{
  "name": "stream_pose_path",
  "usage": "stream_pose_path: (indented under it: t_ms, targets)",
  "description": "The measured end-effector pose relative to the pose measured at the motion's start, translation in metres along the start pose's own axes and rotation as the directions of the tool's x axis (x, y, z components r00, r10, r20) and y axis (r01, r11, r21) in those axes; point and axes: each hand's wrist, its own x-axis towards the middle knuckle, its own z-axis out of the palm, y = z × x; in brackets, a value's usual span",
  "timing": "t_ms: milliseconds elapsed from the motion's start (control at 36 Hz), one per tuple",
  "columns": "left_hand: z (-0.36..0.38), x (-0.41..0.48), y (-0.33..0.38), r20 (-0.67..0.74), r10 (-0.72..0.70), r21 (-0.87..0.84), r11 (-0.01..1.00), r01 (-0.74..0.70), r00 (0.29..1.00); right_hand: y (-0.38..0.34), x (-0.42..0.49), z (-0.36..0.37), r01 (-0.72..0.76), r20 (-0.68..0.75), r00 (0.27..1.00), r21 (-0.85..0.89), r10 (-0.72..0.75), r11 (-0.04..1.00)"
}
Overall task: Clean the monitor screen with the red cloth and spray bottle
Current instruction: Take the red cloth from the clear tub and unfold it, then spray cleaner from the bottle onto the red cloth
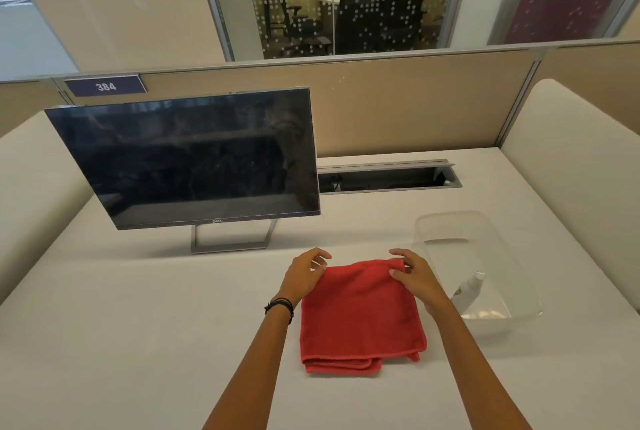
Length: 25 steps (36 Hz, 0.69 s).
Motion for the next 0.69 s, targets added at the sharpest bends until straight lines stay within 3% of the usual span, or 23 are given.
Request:
stream_pose_path:
  t_ms: [139, 278, 472, 639, 694]
  targets:
    - [0.0, -0.001, -0.009, -0.04, -0.006, 0.027, 1.0, 0.007, 0.999, -0.004, -0.003, 0.004, 0.112, -0.017, 0.993, -0.066, -0.113, 0.992]
    - [-0.004, -0.004, -0.027, 0.017, -0.107, 0.127, 0.986, 0.104, 0.994, -0.012, -0.006, 0.004, 0.288, -0.112, 0.948, -0.103, -0.298, 0.952]
    - [-0.002, -0.026, -0.062, 0.114, -0.327, 0.247, 0.924, 0.292, 0.938, -0.014, -0.021, -0.006, 0.436, -0.373, 0.784, -0.238, -0.496, 0.868]
    - [0.01, -0.046, -0.079, 0.166, -0.301, 0.417, 0.884, 0.21, 0.939, 0.011, -0.04, -0.02, 0.375, -0.615, 0.573, -0.392, -0.542, 0.84]
    - [0.01, -0.048, -0.079, 0.178, -0.295, 0.468, 0.865, 0.183, 0.939, 0.022, -0.045, -0.026, 0.318, -0.674, 0.544, -0.385, -0.499, 0.866]
